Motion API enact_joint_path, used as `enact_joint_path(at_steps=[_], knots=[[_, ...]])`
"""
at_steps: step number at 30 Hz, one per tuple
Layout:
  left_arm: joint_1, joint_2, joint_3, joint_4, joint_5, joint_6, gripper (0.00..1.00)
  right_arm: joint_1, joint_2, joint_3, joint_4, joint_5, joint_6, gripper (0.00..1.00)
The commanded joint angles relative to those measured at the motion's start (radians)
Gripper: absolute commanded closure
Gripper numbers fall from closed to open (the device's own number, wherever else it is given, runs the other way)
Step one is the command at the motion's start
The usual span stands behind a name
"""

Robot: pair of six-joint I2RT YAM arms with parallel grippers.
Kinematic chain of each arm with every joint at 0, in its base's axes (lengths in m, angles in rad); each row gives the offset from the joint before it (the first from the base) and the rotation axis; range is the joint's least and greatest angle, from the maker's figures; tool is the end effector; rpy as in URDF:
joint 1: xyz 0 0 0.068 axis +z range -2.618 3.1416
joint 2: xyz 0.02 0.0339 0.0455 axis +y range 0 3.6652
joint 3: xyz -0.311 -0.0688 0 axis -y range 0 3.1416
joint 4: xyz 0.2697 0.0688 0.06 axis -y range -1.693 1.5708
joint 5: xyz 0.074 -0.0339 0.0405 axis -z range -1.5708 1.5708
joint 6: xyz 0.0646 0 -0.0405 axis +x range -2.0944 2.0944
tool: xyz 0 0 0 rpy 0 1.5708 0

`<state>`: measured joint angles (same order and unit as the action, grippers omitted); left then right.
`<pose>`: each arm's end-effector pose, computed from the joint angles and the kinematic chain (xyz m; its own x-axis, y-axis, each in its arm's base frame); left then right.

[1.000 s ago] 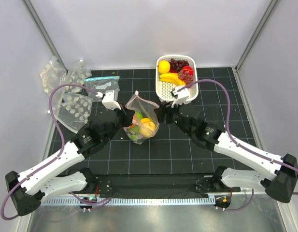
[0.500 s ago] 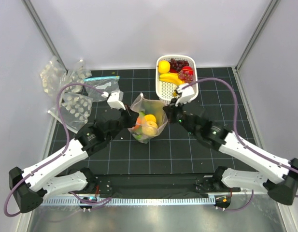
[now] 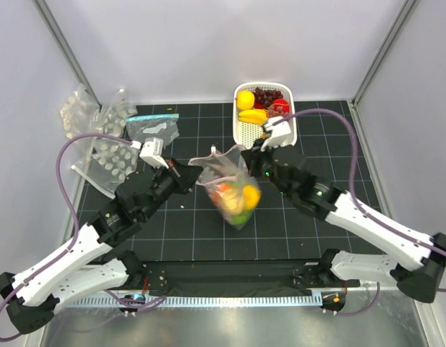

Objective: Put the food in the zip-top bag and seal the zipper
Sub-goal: Adjust the zipper food storage bag at the center of the board.

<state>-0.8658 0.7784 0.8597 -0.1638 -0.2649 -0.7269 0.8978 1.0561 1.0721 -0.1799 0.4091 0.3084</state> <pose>0.1414 -0.1401 0.4023 -0.4160 -0.5008 -0.7590 0.3874 0.6575 -0.6462 0.1866 0.1928 0.4268 -0.2404 0.1452 -0.9598 -0.4196 0.8760 0.2376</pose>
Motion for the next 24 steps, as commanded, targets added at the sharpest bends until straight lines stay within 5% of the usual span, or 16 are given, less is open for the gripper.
enact_joint_path(at_steps=[1, 7, 8, 9, 12, 24], knots=[[0.005, -0.017, 0.010, -0.052, -0.161, 0.003, 1.00, 0.000, 0.048, 0.017, -0.015, -0.033, -0.006, 0.99], [0.002, -0.091, 0.009, -0.074, -0.283, 0.067, 1.00, 0.000, -0.018, -0.054, 0.057, 0.005, -0.012, 0.78], [0.001, -0.093, 0.007, -0.075, -0.292, 0.069, 1.00, 0.000, -0.025, -0.061, 0.063, 0.007, -0.018, 0.70], [-0.001, -0.087, 0.006, -0.074, -0.295, 0.070, 1.00, -0.002, -0.022, -0.061, 0.060, 0.014, -0.020, 0.46], [-0.002, -0.024, 0.024, -0.077, -0.263, 0.075, 1.00, 0.000, -0.004, -0.049, 0.039, 0.028, -0.022, 0.28], [-0.001, 0.094, 0.067, -0.114, -0.275, 0.084, 1.00, 0.000, -0.053, -0.081, 0.057, 0.105, -0.017, 0.25]])
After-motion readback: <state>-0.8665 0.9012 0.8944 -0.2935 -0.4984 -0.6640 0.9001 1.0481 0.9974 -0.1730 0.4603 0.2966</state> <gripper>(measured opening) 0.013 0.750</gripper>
